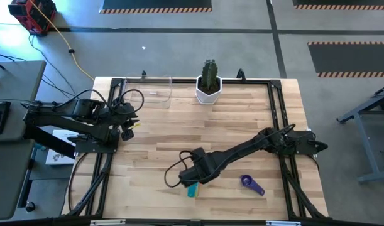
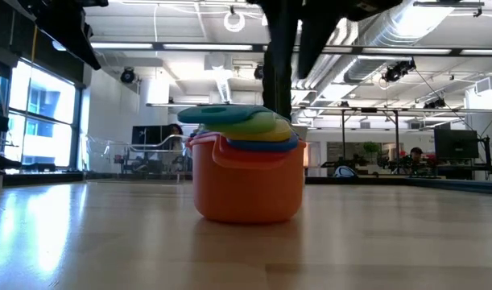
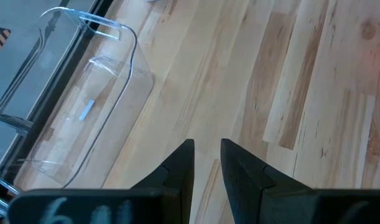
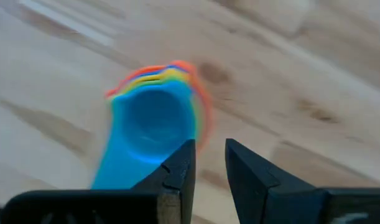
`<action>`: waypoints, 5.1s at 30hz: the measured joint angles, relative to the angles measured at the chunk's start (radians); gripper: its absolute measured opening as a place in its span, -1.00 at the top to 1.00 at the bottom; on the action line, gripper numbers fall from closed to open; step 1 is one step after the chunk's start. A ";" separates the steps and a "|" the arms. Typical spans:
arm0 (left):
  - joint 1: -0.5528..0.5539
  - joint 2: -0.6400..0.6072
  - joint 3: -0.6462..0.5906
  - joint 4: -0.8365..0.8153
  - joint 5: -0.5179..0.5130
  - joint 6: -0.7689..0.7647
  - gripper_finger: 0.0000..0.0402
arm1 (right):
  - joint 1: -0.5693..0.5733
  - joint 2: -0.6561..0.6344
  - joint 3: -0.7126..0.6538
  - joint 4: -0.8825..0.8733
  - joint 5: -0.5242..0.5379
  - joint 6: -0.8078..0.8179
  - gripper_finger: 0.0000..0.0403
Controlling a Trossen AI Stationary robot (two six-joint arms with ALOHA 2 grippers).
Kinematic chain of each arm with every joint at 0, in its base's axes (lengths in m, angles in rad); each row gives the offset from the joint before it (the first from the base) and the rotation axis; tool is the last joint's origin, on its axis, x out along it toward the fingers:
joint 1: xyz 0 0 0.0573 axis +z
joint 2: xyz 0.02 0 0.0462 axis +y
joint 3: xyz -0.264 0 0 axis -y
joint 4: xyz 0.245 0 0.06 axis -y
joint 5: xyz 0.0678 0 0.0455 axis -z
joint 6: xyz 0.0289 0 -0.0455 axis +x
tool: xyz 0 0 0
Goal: Nest measuring cups in basket
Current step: Stack the purple measuring cup on the light blue measuring cup
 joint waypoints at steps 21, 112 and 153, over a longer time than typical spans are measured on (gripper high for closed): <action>0.000 0.017 -0.001 0.005 -0.003 -0.056 0.65 | -0.015 -0.070 0.000 -0.091 0.127 -0.397 0.82; 0.000 0.018 0.000 0.005 -0.019 -0.203 0.65 | 0.266 -0.577 -1.287 0.795 -0.186 0.366 0.95; 0.000 0.022 0.000 0.005 0.079 -0.209 0.65 | 0.156 -0.478 -0.693 0.733 0.171 0.660 1.00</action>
